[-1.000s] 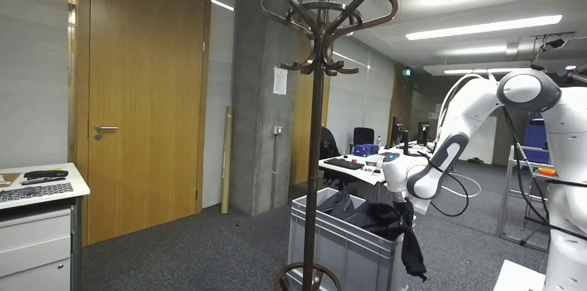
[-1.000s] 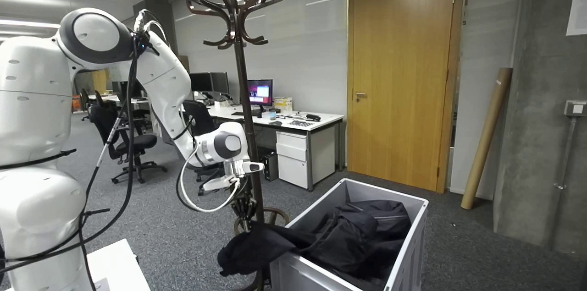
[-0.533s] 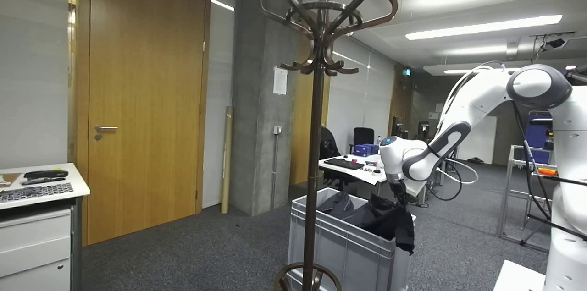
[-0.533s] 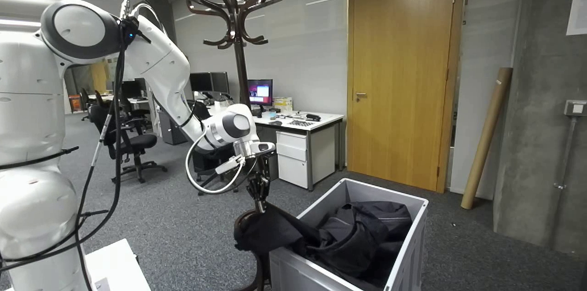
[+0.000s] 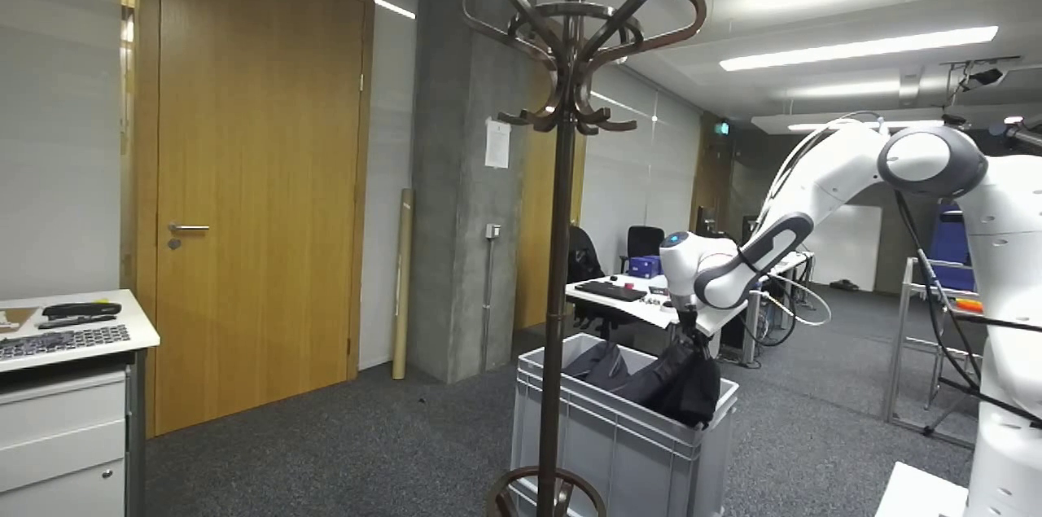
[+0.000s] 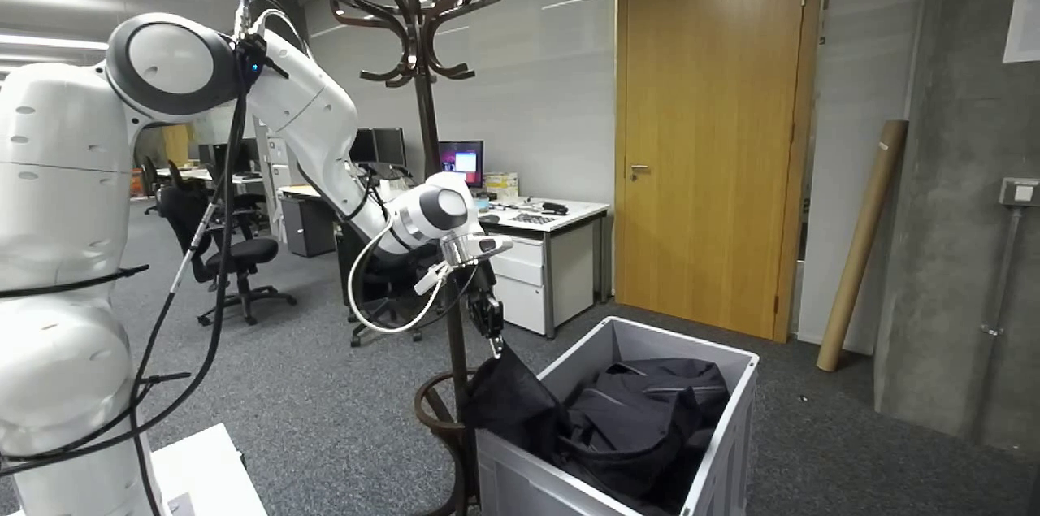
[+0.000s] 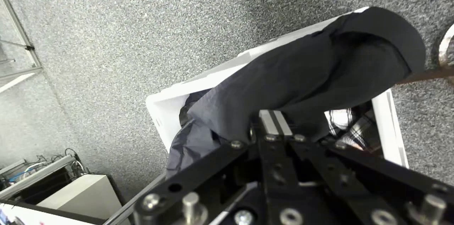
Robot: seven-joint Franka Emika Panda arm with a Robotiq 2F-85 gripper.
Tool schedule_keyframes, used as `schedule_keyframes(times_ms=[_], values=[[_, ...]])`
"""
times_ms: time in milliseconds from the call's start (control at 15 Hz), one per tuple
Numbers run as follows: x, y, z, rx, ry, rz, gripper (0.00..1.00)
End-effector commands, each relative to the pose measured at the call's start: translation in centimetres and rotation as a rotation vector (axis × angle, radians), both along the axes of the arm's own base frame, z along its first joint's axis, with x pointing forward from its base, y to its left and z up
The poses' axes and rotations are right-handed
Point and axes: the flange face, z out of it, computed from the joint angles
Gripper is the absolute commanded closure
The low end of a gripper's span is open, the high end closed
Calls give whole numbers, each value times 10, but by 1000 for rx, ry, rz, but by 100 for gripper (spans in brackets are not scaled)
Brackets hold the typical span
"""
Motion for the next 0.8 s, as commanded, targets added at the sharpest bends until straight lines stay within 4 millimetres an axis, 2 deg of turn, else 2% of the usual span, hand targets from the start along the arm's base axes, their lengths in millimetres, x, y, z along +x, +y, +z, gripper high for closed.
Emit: schedule_keyframes(times_ms=[0, 400, 600, 733], values=[[35, -6, 16, -35, -44, -74, 100], [82, -12, 28, -57, -153, -140, 100], [99, -22, 20, -21, -202, -170, 100], [108, -31, 6, -7, -219, -189, 100]])
